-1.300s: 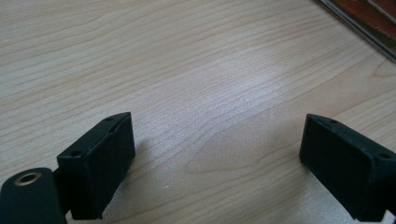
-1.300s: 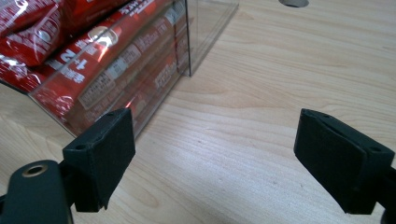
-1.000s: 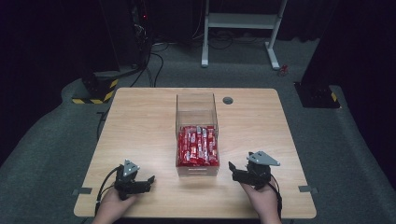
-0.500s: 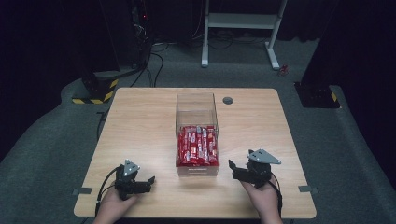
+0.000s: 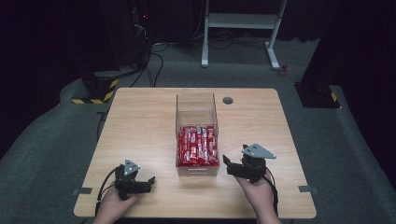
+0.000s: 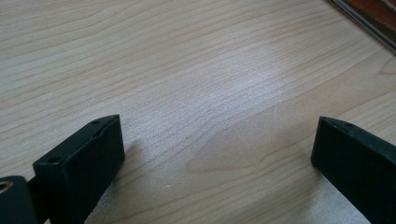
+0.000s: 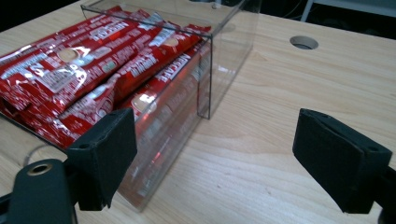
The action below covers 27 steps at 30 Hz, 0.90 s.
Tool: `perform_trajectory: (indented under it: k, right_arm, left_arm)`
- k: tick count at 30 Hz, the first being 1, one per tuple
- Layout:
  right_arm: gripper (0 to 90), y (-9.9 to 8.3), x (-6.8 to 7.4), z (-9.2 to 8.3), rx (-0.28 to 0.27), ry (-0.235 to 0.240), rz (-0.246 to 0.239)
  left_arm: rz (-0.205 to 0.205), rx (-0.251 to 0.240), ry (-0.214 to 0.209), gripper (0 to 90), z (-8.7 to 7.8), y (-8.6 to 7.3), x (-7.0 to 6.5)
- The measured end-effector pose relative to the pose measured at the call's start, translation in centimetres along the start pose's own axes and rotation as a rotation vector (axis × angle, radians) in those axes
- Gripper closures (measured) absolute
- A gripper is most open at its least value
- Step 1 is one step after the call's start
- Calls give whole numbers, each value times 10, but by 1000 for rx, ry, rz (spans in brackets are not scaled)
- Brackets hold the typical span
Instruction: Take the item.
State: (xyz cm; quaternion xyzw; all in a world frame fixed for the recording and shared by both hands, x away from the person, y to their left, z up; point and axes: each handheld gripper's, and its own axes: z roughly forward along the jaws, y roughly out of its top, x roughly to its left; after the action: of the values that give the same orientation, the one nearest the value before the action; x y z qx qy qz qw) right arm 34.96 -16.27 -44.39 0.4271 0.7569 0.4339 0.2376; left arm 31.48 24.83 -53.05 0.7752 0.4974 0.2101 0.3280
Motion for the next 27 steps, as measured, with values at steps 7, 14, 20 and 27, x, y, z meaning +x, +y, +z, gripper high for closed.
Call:
perform_trajectory:
  k: [7,14,20,27]
  right_arm:
    - [141,11,6,2,-15,12,-18]
    - [141,21,14,9,-17,29,-31]
    - [142,27,24,16,1,51,-47]
    - [148,28,35,17,1,102,-67]
  left_arm:
    - [-1,1,0,29,0,0,0]
    - [-1,0,0,29,0,0,0]
    - [0,0,0,29,0,0,0]
    - [-1,0,0,29,0,0,0]
